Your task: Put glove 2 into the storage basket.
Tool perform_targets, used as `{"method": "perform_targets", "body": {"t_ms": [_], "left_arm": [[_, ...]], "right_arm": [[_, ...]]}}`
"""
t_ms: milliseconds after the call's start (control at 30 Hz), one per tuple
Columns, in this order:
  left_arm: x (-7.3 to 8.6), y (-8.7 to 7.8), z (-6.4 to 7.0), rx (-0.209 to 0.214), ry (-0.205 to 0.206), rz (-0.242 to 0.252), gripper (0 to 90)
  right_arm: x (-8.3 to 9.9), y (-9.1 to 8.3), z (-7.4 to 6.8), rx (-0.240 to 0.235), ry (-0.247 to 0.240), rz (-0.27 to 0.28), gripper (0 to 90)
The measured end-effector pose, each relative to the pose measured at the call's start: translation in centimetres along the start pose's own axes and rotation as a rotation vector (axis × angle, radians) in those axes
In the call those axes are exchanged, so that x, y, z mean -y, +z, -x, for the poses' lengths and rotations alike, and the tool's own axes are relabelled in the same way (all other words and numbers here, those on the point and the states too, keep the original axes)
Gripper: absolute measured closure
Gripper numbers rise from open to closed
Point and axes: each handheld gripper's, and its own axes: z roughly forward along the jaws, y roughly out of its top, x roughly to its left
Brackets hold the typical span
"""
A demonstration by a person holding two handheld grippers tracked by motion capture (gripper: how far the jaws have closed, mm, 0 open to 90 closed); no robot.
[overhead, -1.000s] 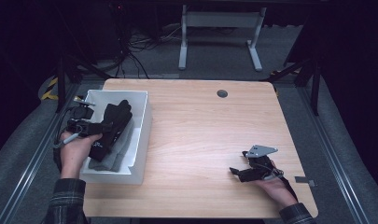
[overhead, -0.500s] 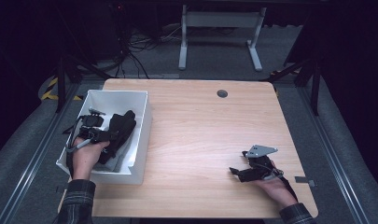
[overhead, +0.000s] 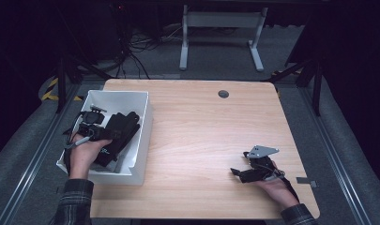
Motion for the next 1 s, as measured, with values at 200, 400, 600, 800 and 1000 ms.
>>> {"method": "perform_targets", "body": {"t_ms": [200, 400, 600, 800, 1000], "left_arm": [[-0.7, -1.6, 0.5, 0.012, 0.023, 0.042, 21.5], [-1.5, -3.2, 2.0, 0.045, 0.067, 0.071, 18.0], [-2.3, -3.8, 3.8, 0.103, 0.098, 0.111, 16.4], [-2.8, -3.9, 5.3, 0.134, 0.139, 0.125, 15.7], [-3.4, -4.0, 8.0, 0.172, 0.191, 0.151, 15.6]], "right_arm": [[0.0, 0.0, 0.0, 0.0, 0.0, 0.0, 14.2], [0.0, 0.0, 0.0, 0.0, 0.0, 0.0, 14.2], [0.0, 0.0, 0.0, -0.001, -0.002, 0.0, 14.2], [-0.1, 0.1, 0.0, -0.005, -0.005, 0.0, 14.2], [-0.1, 0.2, 0.0, -0.012, -0.012, 0.0, 14.0]]}}
